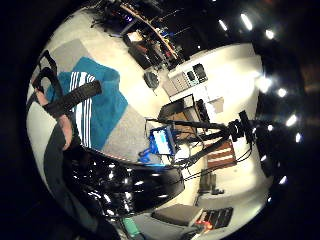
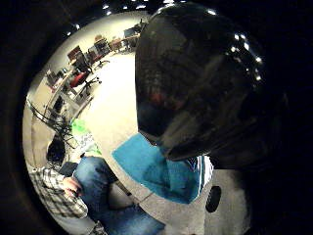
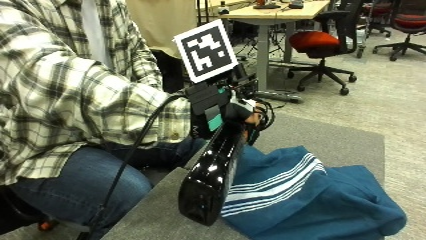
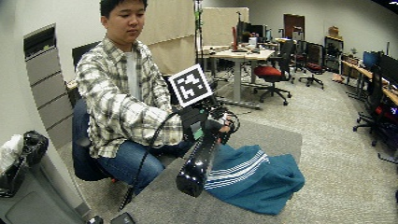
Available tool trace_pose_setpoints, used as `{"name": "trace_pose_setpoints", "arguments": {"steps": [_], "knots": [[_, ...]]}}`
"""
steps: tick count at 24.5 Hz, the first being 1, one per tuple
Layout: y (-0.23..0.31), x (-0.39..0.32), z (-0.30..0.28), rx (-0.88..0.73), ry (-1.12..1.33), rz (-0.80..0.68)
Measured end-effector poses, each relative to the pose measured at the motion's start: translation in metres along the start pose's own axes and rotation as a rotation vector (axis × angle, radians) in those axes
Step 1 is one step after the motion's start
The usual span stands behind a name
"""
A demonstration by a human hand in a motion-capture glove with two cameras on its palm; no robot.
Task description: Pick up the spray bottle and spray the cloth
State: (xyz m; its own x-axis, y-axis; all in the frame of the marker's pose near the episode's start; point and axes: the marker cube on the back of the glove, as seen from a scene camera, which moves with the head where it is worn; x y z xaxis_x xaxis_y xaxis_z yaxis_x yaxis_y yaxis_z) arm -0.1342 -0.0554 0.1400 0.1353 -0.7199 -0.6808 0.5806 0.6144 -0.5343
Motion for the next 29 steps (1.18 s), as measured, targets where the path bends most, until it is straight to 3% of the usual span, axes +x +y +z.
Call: {"name": "trace_pose_setpoints", "arguments": {"steps": [17,29], "knots": [[0.006,-0.018,0.012,-0.064,0.127,-0.127],[0.005,0.005,-0.02,0.062,-0.108,0.05]]}}
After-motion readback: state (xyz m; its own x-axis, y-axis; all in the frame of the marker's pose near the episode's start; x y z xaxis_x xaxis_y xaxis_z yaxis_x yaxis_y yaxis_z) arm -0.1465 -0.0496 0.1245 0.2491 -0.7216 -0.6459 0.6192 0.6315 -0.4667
